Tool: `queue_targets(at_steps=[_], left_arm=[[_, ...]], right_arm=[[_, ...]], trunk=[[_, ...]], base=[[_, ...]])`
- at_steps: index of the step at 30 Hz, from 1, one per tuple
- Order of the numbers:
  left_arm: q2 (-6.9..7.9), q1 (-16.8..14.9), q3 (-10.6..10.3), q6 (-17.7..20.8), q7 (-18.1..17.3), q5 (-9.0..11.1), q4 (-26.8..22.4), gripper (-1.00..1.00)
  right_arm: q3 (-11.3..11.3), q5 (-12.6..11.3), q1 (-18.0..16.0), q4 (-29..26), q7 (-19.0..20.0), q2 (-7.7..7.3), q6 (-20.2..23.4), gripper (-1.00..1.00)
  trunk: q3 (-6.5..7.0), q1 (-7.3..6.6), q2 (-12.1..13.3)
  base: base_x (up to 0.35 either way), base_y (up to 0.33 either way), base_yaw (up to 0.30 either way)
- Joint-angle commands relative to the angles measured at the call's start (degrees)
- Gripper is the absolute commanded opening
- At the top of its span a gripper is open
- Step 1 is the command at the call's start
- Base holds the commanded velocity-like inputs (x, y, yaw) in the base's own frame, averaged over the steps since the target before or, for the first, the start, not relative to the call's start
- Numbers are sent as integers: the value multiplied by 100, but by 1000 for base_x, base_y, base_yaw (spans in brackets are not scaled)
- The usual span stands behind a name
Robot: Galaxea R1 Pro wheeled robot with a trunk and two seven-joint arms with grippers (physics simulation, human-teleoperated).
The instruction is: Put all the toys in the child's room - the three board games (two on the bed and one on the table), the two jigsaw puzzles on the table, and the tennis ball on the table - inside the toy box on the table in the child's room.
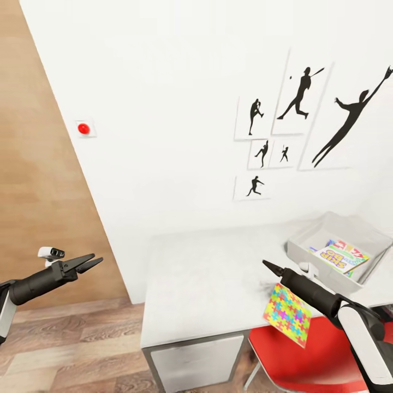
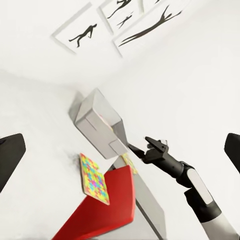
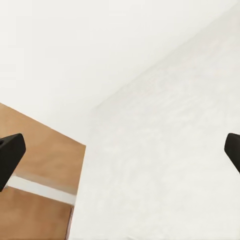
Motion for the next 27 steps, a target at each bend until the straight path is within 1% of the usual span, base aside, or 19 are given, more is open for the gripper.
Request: queue_targets(at_steps=[1,7,9,10,13,18,27], left_arm=[[1,-5,0,61,-24,-7,-1,100],[-2,-5,0,65,-24,-6,-1,100],[-2,-5,-1,63,-24,-5,-1,100],[-1,-5,-1,64,-24,-7,-1,100],[0,-5,1,66,-24,-11,-1,100],[-2,-5,1,62,-24,-10,-1,100],[1,-5,8,62,-24,-12,-1,100]], right_arm=[[-9,-4,-5,-1,56,0,35,100],[-34,-7,-5,-1,468,-16,70,100],[-48,-17,-5,-3,676,-8,138,100],[-51,-24,-5,-2,811,-2,186,100],[-49,-32,-5,-2,986,4,240,100],[-65,-43,-5,24,1121,1,277,100],[-51,-37,-5,31,1155,8,264,100]], trunk=[[-3,1,-12],[51,1,-12],[69,1,-12],[78,1,-12],[105,1,-12],[150,1,-12],[230,1,-12]], base=[[-238,0,0],[-300,0,0],[-290,0,0],[-205,0,0],[-127,0,0],[-36,0,0],[-3,0,0]])
